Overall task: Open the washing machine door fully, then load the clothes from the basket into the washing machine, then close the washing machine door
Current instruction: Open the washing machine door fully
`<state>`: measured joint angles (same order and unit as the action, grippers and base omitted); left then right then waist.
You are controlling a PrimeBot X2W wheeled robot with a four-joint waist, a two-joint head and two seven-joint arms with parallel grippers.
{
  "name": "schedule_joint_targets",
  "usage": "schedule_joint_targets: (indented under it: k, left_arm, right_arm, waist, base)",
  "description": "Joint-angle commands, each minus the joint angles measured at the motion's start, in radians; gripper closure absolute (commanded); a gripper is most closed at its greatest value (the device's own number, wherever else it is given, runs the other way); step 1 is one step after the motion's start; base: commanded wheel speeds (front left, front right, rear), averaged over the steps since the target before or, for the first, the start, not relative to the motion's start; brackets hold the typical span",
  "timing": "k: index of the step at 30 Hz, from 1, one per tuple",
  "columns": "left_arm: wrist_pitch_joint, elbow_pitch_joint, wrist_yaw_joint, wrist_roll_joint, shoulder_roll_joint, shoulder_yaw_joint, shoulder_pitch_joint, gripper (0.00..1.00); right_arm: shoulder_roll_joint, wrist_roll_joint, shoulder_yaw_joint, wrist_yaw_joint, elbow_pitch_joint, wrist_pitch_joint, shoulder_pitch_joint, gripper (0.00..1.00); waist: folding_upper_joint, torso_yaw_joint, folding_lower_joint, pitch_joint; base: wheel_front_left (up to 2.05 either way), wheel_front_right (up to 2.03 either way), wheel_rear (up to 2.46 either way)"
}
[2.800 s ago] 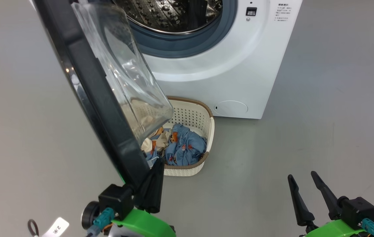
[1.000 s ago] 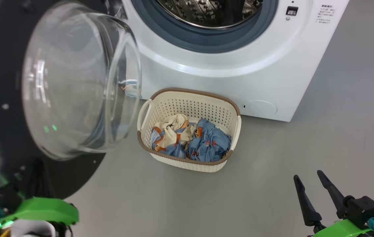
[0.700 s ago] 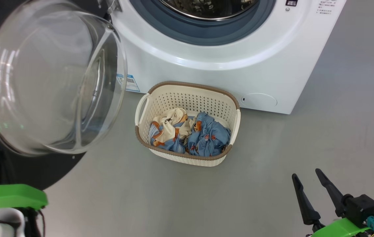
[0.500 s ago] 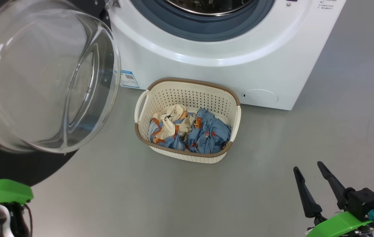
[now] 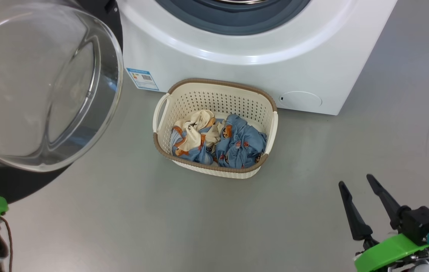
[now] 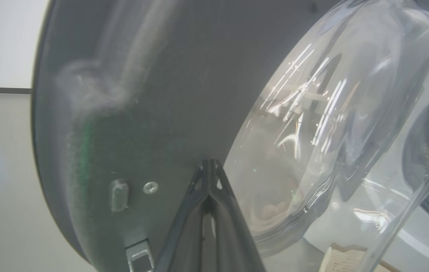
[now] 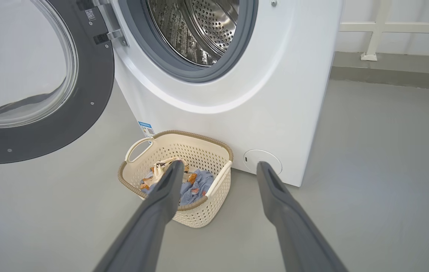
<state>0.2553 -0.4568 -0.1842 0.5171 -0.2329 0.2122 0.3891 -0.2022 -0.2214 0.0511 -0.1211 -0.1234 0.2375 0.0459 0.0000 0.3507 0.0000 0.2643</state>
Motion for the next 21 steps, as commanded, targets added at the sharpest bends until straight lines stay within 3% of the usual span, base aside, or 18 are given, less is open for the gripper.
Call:
schedule_joint_targets:
  k: [1, 13, 21]
  left_arm:
    - [0.006, 0.009, 0.004, -0.014, -0.053, 0.052, 0.041, 1.0]
    - [0.006, -0.035, 0.05, -0.091, -0.021, 0.13, 0.063, 1.0]
    - [0.006, 0.103, 0.098, -0.178, 0.012, 0.182, -0.021, 1.0]
  right_arm:
    - [-0.014, 0.01, 0.025, -0.01, 0.029, -0.005, 0.018, 0.0]
    - [-0.009, 0.007, 0.036, -0.01, 0.022, -0.008, 0.027, 0.0]
    - [0.016, 0.001, 0.042, -0.01, 0.003, 0.008, 0.012, 0.0]
  waist:
    - [0.0, -0.001, 0.0, 0.005]
    - [0.0, -0.012, 0.0, -0.008]
    - [0.0, -0.051, 0.0, -0.073]
  base:
    - [0.0, 0.0, 0.0]
    - [0.0, 0.0, 0.0]
    - [0.0, 0.0, 0.0]
